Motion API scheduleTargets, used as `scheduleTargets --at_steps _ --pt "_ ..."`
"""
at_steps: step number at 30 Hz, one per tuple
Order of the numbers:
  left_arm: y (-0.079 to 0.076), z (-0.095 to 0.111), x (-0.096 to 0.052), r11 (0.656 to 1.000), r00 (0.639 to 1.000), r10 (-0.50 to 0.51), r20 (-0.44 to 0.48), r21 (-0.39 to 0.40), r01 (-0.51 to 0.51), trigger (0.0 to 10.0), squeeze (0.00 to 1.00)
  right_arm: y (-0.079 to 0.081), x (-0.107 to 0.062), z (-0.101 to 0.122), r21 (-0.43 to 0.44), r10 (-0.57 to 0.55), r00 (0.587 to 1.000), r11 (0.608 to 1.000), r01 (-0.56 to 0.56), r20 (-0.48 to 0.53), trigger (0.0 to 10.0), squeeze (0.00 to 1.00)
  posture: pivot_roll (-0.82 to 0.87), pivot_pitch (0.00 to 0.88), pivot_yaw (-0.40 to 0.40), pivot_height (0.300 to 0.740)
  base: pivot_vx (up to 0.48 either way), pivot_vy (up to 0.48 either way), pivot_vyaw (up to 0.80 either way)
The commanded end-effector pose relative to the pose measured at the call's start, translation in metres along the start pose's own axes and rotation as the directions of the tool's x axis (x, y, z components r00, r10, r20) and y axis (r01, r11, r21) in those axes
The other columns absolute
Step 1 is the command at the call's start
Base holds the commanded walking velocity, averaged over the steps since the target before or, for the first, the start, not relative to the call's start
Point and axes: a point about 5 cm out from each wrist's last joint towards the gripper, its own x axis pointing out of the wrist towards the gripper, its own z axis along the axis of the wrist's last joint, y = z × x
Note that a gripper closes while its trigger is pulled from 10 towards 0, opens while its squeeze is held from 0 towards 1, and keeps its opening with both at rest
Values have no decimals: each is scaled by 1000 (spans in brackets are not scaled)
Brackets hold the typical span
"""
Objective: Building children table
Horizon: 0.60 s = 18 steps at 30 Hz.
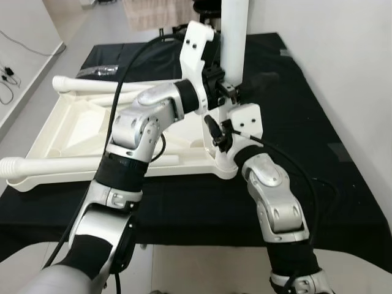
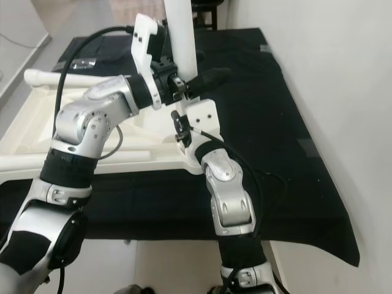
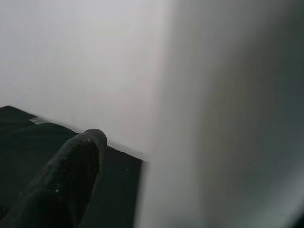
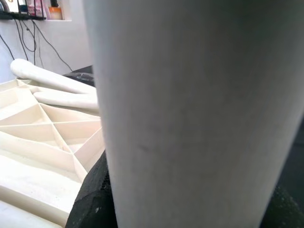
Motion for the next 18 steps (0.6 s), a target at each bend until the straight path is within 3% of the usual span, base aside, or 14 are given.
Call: scheduleTargets --at_steps 1,2,3,4,9,10,11,12,13,15,16,18 --pt "0 3 2 1000 1000 -5 -7 27 5 6235 0 6 0 -33 48 29 986 999 -21 -164 0 0 27 129 28 740 0 0 0" --pt "0 4 2 1000 1000 -7 -1 24 7 1569 0 4 1 -31 39 18 986 999 -12 -167 0 0 25 129 25 740 0 0 0" --pt "0 4 2 1000 1000 -7 -1 24 7 1569 0 4 1 -31 39 18 986 999 -12 -167 0 0 25 129 25 740 0 0 0" --pt "-1 3 2 1000 1000 -15 4 21 14 0 0 5 0 -28 31 -3 984 999 9 -176 0 0 24 129 26 740 0 0 0" --pt "-2 3 2 1000 1000 -26 7 16 26 0 0 6 -4 -25 20 -31 981 999 36 -192 0 0 22 131 29 740 0 0 0" --pt "-3 3 2 999 1000 -29 8 15 29 0 0 6 -5 -25 18 -36 980 999 41 -197 549 0 22 131 29 740 0 0 0" --pt "-3 4 2 999 999 -32 9 15 31 0 0 6 -6 -24 15 -36 979 999 40 -199 3373 0 20 130 29 740 0 0 0" --pt "-3 4 2 999 999 -32 9 15 31 0 0 6 -6 -24 15 -36 979 999 40 -199 3373 0 20 130 29 740 0 0 0" --pt "-3 4 3 999 999 -33 9 15 33 0 0 6 -6 -24 13 -35 979 999 38 -200 4941 0 20 131 29 740 0 0 0" --pt "-3 4 3 999 999 -34 9 15 34 0 0 6 -6 -24 12 -33 979 999 36 -199 4941 0 20 131 29 740 0 0 0" --pt "-3 3 3 999 999 -37 7 17 37 0 0 4 -5 -23 14 -33 979 999 36 -201 10000 0 21 129 30 740 0 0 0" --pt "-3 3 3 999 999 -37 7 17 37 0 0 4 -5 -23 14 -33 979 999 36 -201 10000 0 21 129 30 740 0 0 0"
